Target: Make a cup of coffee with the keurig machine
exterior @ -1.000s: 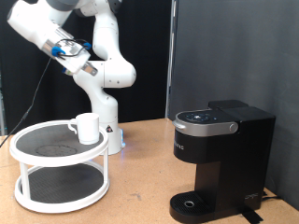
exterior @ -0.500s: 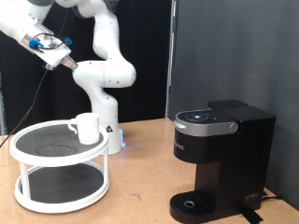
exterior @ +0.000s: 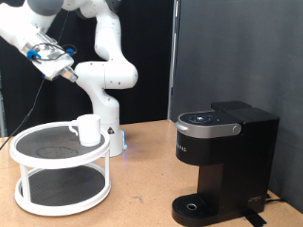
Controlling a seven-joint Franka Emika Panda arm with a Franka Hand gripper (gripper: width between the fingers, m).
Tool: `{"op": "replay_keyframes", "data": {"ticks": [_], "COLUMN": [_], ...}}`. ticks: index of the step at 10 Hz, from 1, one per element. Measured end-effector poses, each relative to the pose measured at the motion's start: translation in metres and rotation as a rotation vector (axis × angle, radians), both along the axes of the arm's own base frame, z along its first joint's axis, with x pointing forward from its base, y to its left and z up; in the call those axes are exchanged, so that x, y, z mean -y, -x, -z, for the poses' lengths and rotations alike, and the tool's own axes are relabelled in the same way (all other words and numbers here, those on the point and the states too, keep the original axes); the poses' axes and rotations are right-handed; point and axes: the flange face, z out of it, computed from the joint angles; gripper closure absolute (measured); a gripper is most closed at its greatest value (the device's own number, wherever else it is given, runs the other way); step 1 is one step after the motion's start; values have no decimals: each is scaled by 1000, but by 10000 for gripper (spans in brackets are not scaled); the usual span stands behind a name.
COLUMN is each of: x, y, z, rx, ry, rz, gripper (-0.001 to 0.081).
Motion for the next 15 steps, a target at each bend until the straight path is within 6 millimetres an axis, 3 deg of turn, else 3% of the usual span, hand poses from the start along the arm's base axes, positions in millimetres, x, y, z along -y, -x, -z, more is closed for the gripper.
{"op": "replay_keyframes", "data": {"ticks": [6,7,8,9,10,12,15], "x": [-12,-14,-17,-19,-20,-19,-18], "y": [2,4,5,6,6,6,8], "z": [58,68,77,84,90,94,97], "rx": [-55,-71,-81,-86,-91,-89,-75], "ry": [76,100,120,136,146,158,157], "rz": [-11,-16,-19,-21,-22,-23,-39], "gripper": [792,619,619,435,435,134,91]}}
